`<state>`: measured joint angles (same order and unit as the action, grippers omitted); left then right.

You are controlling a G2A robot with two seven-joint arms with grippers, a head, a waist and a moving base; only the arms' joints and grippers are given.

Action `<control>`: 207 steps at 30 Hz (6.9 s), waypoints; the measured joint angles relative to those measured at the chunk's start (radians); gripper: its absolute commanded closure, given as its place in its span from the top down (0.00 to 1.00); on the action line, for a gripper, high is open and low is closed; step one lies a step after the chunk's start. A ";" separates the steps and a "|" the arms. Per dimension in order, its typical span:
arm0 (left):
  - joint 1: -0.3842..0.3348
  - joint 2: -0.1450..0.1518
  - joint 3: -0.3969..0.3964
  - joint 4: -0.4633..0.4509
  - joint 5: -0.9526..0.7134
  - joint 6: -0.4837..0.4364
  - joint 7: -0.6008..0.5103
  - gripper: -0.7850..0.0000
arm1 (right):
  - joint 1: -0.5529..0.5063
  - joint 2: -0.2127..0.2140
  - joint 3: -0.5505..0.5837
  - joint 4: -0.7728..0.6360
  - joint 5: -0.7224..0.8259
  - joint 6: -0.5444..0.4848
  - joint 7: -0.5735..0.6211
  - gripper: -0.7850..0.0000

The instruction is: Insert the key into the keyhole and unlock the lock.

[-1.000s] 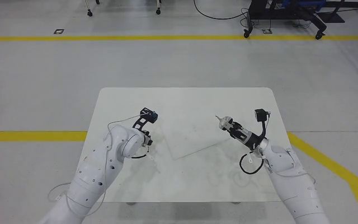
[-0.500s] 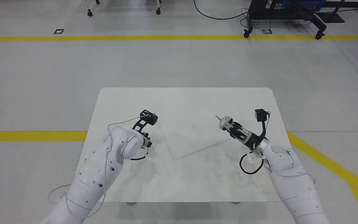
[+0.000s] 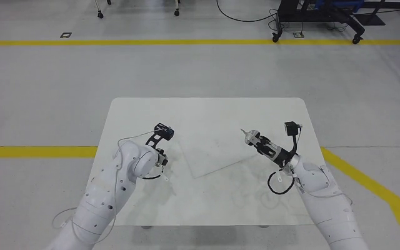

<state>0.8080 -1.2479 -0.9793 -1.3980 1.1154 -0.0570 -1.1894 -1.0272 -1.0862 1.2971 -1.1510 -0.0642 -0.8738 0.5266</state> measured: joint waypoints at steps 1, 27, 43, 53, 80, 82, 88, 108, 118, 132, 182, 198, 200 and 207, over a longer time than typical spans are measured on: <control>0.002 0.001 -0.003 -0.004 0.000 -0.002 -0.003 0.13 | 0.000 0.000 0.000 0.000 0.000 0.000 0.000 0.00; -0.006 -0.010 0.000 -0.001 0.008 -0.002 -0.012 0.00 | 0.000 0.000 0.000 0.000 0.000 0.000 0.000 0.00; 0.006 -0.014 -0.012 -0.005 0.006 0.005 0.008 0.31 | 0.000 0.000 0.000 0.000 0.000 0.000 0.000 0.00; 0.010 -0.014 -0.021 -0.003 0.005 -0.005 0.006 0.19 | 0.000 0.000 0.000 0.000 0.000 0.000 0.000 0.00; 0.124 -0.015 -0.218 -0.058 -0.305 0.066 0.312 0.00 | 0.000 0.000 0.000 0.000 0.000 0.000 0.000 0.00; 0.164 -0.014 -0.266 -0.069 -0.428 0.029 0.374 0.00 | 0.000 0.000 0.000 0.000 0.000 0.000 0.000 0.00; 0.241 -0.025 -0.292 -0.106 -0.715 -0.055 0.485 0.00 | 0.000 0.000 0.000 0.000 0.000 0.000 0.000 0.00; 0.203 -0.067 -0.203 0.054 -1.106 -0.212 0.533 0.00 | 0.046 -0.028 -0.069 0.019 0.031 0.121 -0.085 0.00; 0.088 -0.124 -0.095 0.258 -1.556 -0.414 0.502 0.00 | 0.145 -0.066 -0.131 0.081 0.074 0.205 -0.195 0.00; 0.126 -0.139 -0.051 0.197 -1.432 -0.543 0.615 0.00 | 0.142 -0.097 -0.197 0.061 0.193 0.209 -0.187 0.00; 0.014 -0.207 -0.050 0.480 -1.862 -0.545 0.399 0.00 | 0.254 -0.170 -0.246 0.111 0.651 0.027 0.320 0.00; -0.095 -0.250 -0.012 0.632 -2.029 -0.558 0.148 0.00 | 0.223 -0.147 -0.157 0.054 0.488 0.043 0.229 0.00; -0.095 -0.250 -0.012 0.632 -2.029 -0.558 0.148 0.00 | 0.223 -0.147 -0.157 0.054 0.488 0.043 0.229 0.00; -0.095 -0.245 -0.012 0.623 -1.985 -0.565 0.188 0.00 | 0.223 -0.147 -0.157 0.054 0.488 0.043 0.229 0.00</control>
<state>0.7132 -1.4934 -0.9915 -0.7746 -0.8696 -0.6222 -1.0019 -0.8045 -1.2336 1.1402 -1.0970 0.4234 -0.8306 0.7554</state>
